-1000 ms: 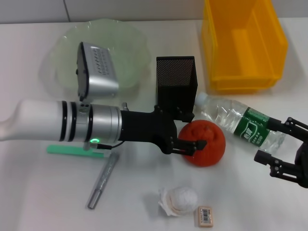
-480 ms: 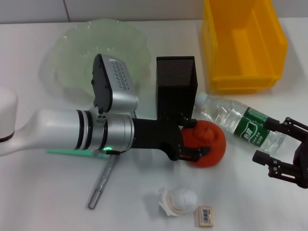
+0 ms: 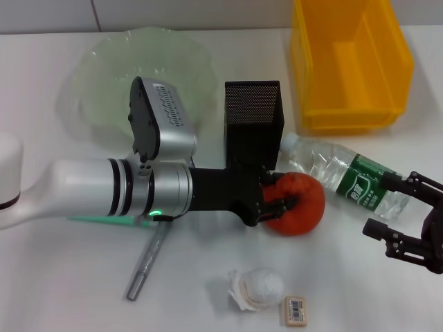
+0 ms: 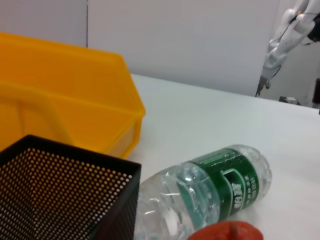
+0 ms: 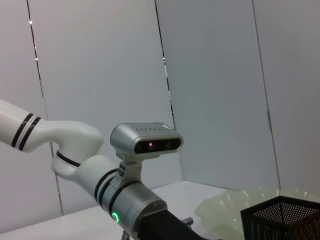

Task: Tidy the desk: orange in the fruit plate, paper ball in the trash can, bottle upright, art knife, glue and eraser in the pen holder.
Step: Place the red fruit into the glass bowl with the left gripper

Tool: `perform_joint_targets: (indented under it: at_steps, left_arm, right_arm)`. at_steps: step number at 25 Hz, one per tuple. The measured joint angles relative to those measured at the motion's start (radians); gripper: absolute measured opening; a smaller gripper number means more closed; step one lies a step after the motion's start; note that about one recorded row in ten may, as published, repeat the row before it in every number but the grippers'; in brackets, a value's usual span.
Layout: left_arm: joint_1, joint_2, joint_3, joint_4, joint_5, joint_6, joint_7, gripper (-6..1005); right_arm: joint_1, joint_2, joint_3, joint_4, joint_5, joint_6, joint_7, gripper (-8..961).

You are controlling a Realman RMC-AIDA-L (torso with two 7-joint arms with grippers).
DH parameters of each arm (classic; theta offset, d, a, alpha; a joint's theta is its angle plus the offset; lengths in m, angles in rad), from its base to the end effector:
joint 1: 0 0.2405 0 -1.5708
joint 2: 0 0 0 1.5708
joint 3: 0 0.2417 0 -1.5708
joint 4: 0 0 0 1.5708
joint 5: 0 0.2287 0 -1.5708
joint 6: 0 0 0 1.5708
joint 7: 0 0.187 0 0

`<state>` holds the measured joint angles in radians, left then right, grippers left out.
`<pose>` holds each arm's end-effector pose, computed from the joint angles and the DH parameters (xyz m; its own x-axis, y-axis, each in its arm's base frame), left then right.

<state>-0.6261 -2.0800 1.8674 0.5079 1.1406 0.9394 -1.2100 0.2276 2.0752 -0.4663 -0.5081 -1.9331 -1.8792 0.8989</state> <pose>-0.1820 0.3417 -0.1775 0.9170 0.2122 0.3376 0.2681 -0.9549 -0.1279 0.3007 0.2356 -0.0071 0.6844 -0.1227 -0.7187 -0.4207 -0.8716 -0.2518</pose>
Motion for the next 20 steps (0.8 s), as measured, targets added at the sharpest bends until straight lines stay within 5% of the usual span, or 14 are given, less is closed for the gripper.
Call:
perform_joint_targets:
  at_steps: [12, 15, 19, 20]
  left_arm:
    - [0.081, 0.010, -0.021, 0.094, 0.003, 0.112, -0.006, 267]
    - [0.102, 0.016, -0.106, 0.095, 0.008, 0.257, 0.000, 124]
    - [0.121, 0.018, -0.187, 0.097, 0.009, 0.332, 0.004, 99]
    - [0.146, 0.018, -0.289, 0.099, 0.011, 0.388, 0.023, 93]
  right_arm:
    - [-0.001, 0.000, 0.000, 0.000, 0.001, 0.000, 0.000, 802]
    - [-0.001, 0.000, 0.000, 0.000, 0.000, -0.001, 0.000, 802]
    - [-0.001, 0.000, 0.000, 0.000, 0.000, -0.001, 0.000, 801]
    - [-0.001, 0.000, 0.000, 0.000, 0.000, -0.001, -0.004, 801]
